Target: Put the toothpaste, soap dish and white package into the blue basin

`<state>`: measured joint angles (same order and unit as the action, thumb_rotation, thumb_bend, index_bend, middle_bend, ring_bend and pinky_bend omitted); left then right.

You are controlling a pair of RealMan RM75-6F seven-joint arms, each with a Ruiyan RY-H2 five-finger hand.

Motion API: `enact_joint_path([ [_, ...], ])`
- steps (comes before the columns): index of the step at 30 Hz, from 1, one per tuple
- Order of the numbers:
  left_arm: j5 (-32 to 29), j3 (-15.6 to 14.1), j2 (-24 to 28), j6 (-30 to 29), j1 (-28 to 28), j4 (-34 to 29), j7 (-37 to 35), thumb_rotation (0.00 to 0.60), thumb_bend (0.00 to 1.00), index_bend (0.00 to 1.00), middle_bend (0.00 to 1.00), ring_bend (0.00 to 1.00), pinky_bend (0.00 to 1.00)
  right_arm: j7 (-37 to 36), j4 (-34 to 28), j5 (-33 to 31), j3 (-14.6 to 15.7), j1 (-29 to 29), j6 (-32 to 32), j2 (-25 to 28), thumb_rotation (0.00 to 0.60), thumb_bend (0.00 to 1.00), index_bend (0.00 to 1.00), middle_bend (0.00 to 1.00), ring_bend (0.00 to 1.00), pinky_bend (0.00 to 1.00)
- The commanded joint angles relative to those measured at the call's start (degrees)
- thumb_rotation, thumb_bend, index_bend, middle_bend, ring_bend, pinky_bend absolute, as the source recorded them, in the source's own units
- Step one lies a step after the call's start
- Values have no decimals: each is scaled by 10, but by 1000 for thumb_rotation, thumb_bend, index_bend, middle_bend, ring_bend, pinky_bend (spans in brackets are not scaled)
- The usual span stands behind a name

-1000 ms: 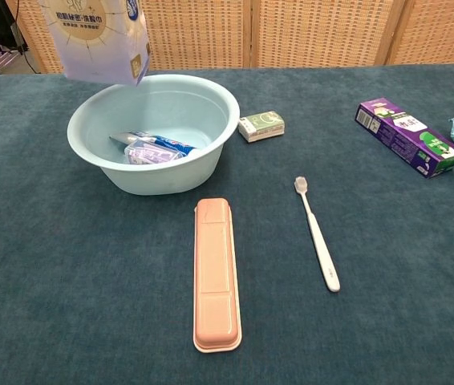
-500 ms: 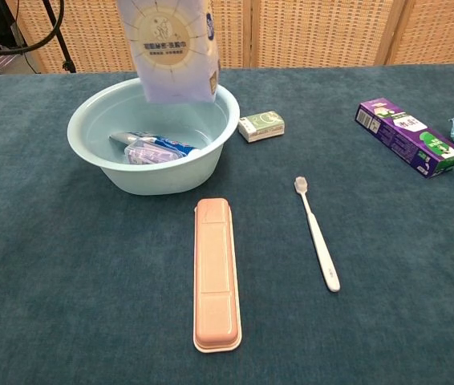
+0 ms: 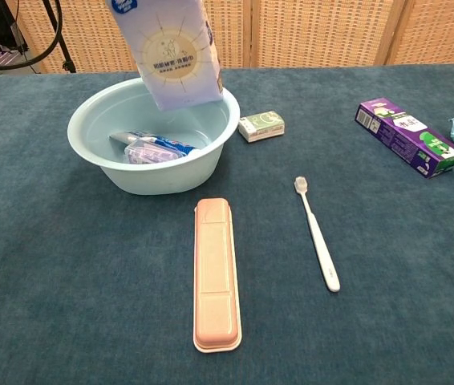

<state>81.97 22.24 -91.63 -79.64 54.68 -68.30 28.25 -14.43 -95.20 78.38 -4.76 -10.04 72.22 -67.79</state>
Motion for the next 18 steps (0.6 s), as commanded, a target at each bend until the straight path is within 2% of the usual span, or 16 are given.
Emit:
enact_joint_path([
  [1, 0, -1, 6, -3, -3, -5, -1, 600, 340, 479, 50, 36, 25, 2, -2, 1, 1, 0, 0, 0, 600, 80, 29, 0, 0, 81],
  [5, -1, 1, 13, -9, -7, -15, -2, 600, 320, 404, 32, 36, 25, 5, -4, 3, 1, 1, 3, 0, 600, 81, 29, 0, 0, 81],
  [18, -20, -3, 41, -17, -33, -43, 9, 600, 316, 381, 27, 36, 25, 6, -7, 8, 4, 2, 4, 2, 600, 81, 29, 0, 0, 81],
])
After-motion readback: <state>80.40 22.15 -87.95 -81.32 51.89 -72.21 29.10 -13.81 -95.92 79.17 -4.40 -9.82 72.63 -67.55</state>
